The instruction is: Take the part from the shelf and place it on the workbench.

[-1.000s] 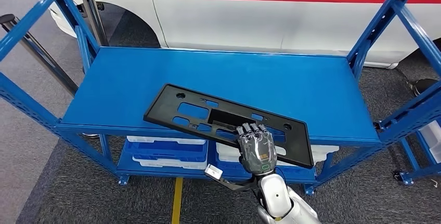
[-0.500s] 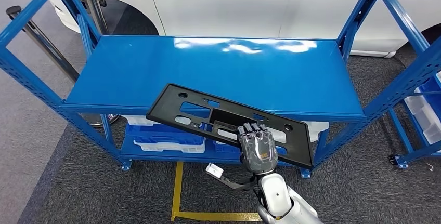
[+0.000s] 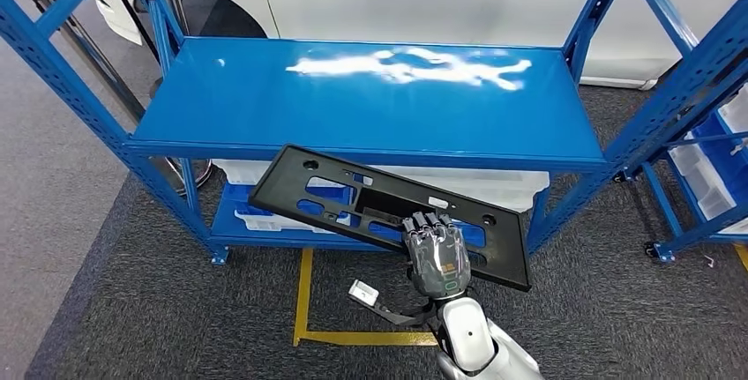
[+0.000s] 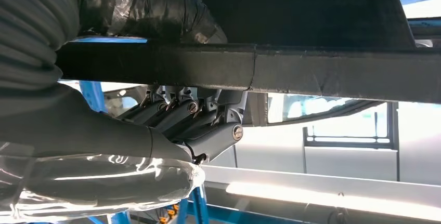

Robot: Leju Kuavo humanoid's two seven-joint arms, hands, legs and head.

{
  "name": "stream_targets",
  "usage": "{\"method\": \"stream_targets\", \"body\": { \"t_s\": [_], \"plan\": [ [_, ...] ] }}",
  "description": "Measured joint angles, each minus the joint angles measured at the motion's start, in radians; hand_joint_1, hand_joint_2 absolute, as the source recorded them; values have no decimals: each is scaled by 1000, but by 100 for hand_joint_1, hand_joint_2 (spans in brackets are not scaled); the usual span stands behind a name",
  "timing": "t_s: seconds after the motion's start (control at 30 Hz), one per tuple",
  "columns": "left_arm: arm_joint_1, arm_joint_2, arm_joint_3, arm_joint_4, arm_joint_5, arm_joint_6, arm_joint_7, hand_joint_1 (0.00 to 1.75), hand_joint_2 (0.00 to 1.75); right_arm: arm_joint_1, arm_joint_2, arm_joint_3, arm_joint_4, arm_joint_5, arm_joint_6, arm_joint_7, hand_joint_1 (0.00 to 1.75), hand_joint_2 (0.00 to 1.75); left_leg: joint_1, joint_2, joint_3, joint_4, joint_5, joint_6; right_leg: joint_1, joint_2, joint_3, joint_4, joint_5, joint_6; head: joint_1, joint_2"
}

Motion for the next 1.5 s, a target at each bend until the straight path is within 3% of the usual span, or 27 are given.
{"method": "stream_targets", "body": {
  "t_s": [0.07,0.13,0.17,0.23,0.3,0.33,0.4,0.47,0.53,0.57,0.63,0.67,0.73,0.8,0.83,0.9,0.97,1.03,1.1,1.17,1.2,1.3,1.33,1.37,1.4,1.43,1.5],
  "plan": [
    [0,0,0,0,0,0,0,0,175,-1,0,0,-1,0,0,0,175,175,-1,-1,-7,2,15,-12,7,3,39,-73,-25,-13,0,0],
    [1,1,0,0,0,0,0,0,175,-1,0,1,-1,1,0,0,175,175,2,-3,-13,1,23,-25,7,1,26,-80,-8,-32,0,0],
    [2,1,-1,1,0,0,0,0,175,-1,0,1,-1,2,0,0,175,175,4,-4,-21,13,4,-31,7,-1,16,-81,4,-42,0,0],
    [4,1,-1,1,0,0,1,0,175,-1,1,1,-1,2,0,0,175,175,7,-6,-48,91,-91,-39,5,-5,-11,-84,31,-58,0,0],
    [4,1,-1,1,0,0,3,0,175,2,2,0,-1,2,-1,-6,175,175,8,-6,-75,216,-182,-45,7,-5,-44,-83,56,-63,0,0],
    [4,1,-2,1,0,0,5,0,175,5,3,-2,-1,1,-2,-14,175,175,8,-6,-76,266,-193,-46,9,-5,-62,-81,69,-63,0,0],
    [4,2,-6,1,0,0,8,0,175,18,10,-11,-1,-10,-2,-41,175,175,7,-6,-34,274,-150,-44,12,-6,-96,-78,93,-61,0,0],
    [3,3,-10,1,0,0,10,0,175,34,22,-25,-6,-53,-3,-91,175,175,5,-7,73,156,-110,-35,14,-7,-122,-73,114,-56,-1,0],
    [0,5,-17,1,0,-1,11,0,175,51,39,-43,-19,-152,-4,-172,175,175,1,-8,173,11,-128,-26,16,-7,-135,-70,133,-48,0,0],
    [-2,6,-21,1,0,-2,12,0,175,59,50,-52,-25,-231,-4,-230,175,175,-3,-8,196,-30,-140,-23,15,-8,-137,-71,144,-43,0,0],
    [-4,6,-28,1,-1,-4,13,0,175,70,73,-63,-33,-459,4,-371,175,175,-2,-5,191,-48,-130,-13,14,-9,-141,-77,162,-31,0,0],
    [-6,6,-31,1,-2,-6,13,0,175,74,83,-65,-34,-598,21,-445,175,175,-1,-3,182,-50,-118,-6,13,-7,-147,-72,151,-26,0,0],
    [-8,7,-41,1,-6,-13,14,0,175,80,97,-67,-36,-880,95,-580,175,175,4,3,157,-54,-89,9,11,-2,-170,-10,69,-17,0,0],
    [-9,10,-50,1,-13,-18,15,0,175,87,107,-72,-39,-1104,201,-677,175,175,3,5,124,-49,-63,14,6,-1,-197,116,-34,-11,0,0],
    [-9,12,-54,2,-17,-19,16,0,175,91,110,-74,-40,-1190,254,-711,175,175,2,5,105,-45,-51,13,4,-1,-203,176,-52,-8,0,0],
    [-10,14,-64,2,-26,-20,19,0,175,100,117,-77,-46,-1325,358,-759,175,175,3,6,66,-31,-32,8,0,-1,-178,216,-19,-4,0,0],
    [-11,14,-74,2,-34,-21,24,0,175,104,124,-78,-52,-1432,462,-785,175,175,4,6,30,-12,-19,0,-4,-1,-89,121,16,-3,0,0],
    [-12,14,-83,1,-41,-21,29,0,175,106,132,-78,-56,-1516,559,-800,175,175,3,5,9,4,-7,-11,-1,0,3,-13,-8,-10,0,0],
    [-13,14,-93,1,-48,-22,33,0,175,107,137,-78,-58,-1578,642,-812,175,175,2,4,2,5,9,-24,7,2,30,-66,-26,-23,0,0],
    [-12,14,-101,1,-52,-22,35,0,175,107,139,-78,-58,-1616,697,-818,175,175,6,2,-6,6,11,-36,6,-1,16,-70,-8,-40,1,0],
    [-12,14,-104,1,-52,-22,35,0,175,108,140,-78,-58,-1626,711,-820,175,175,9,1,-16,22,-14,-42,6,-3,5,-72,4,-50,0,0],
    [-12,14,-111,1,-53,-21,39,0,175,109,145,-78,-57,-1642,736,-822,175,175,12,-1,-58,170,-161,-53,7,-5,-38,-74,42,-66,0,0],
    [-13,14,-114,1,-53,-21,42,0,175,109,145,-78,-56,-1646,751,-823,175,175,12,-1,-66,230,-190,-55,9,-5,-55,-73,55,-67,0,0],
    [-13,14,-116,1,-53,-19,45,0,175,109,145,-78,-55,-1651,771,-823,175,175,12,-1,-64,270,-193,-55,11,-5,-72,-72,68,-67,0,0],
    [-14,14,-119,1,-53,-17,50,0,175,109,145,-78,-52,-1656,794,-825,175,175,11,-1,-47,280,-174,-54,12,-5,-90,-70,80,-66,0,0],
    [-14,13,-121,1,-52,-15,54,0,175,109,145,-78,-49,-1660,819,-827,175,175,11,-1,-13,255,-142,-53,13,-5,-106,-68,92,-64,0,0],
    [-16,12,-122,1,-48,-11,60,0,175,107,146,-77,-43,-1668,860,-834,175,175,9,-3,91,121,-108,-46,14,-5,-131,-65,112,-58,-1,0]
  ]
}}
